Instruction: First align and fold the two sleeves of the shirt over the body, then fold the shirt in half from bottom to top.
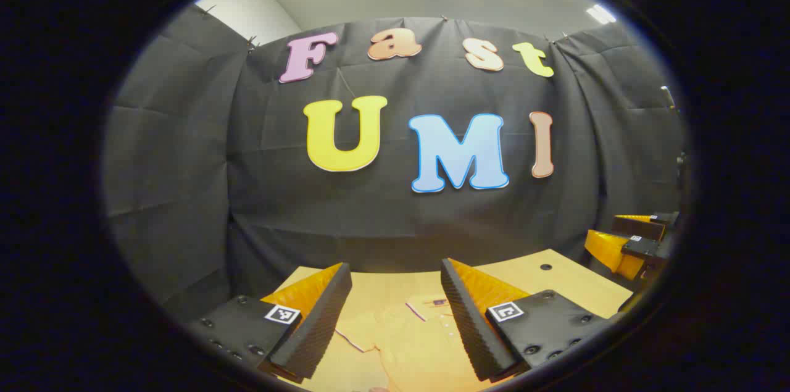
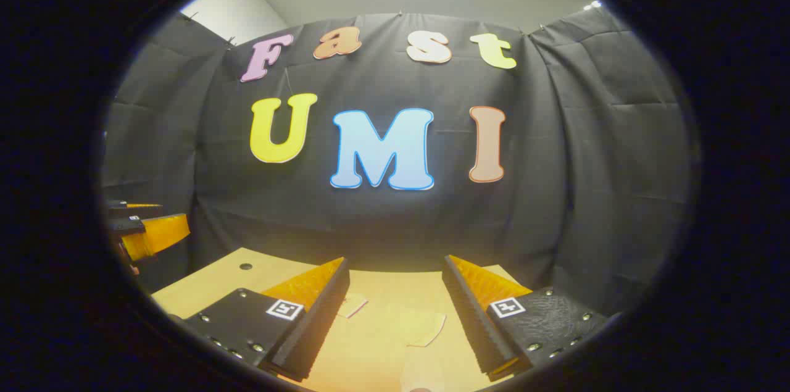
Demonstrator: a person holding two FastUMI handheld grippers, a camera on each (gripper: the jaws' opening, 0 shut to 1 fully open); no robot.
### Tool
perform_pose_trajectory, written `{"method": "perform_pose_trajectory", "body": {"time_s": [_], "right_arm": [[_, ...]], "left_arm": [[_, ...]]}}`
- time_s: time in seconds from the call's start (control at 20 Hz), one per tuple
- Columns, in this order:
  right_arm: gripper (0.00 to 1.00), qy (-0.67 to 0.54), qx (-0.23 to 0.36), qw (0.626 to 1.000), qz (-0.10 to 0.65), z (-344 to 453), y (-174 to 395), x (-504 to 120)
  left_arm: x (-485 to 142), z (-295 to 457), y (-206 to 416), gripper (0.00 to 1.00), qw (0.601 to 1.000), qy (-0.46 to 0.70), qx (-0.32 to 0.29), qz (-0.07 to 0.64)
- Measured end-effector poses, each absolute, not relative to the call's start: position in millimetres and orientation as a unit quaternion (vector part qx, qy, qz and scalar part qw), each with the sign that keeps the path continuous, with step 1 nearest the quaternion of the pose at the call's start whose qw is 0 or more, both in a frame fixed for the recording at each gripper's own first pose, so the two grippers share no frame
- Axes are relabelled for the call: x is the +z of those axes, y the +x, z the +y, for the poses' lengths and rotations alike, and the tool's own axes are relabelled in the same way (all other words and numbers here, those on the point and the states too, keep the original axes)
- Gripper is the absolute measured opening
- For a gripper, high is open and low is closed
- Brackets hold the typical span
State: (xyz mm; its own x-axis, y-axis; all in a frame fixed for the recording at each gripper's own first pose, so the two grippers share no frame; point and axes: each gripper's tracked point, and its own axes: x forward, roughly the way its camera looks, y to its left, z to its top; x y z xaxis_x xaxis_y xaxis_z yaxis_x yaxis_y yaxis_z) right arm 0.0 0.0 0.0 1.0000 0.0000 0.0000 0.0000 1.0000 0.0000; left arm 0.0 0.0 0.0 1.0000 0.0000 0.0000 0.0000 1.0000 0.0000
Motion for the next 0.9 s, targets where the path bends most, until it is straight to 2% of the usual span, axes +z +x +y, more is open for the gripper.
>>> {"method": "perform_pose_trajectory", "body": {"time_s": [0.9], "right_arm": [[0.94, -0.008, 0.013, 1.000, 0.009, 8, 1, -6]], "left_arm": [[-6, 26, -3, 0.94, 1.000, 0.004, 0.019, 0.012]]}}
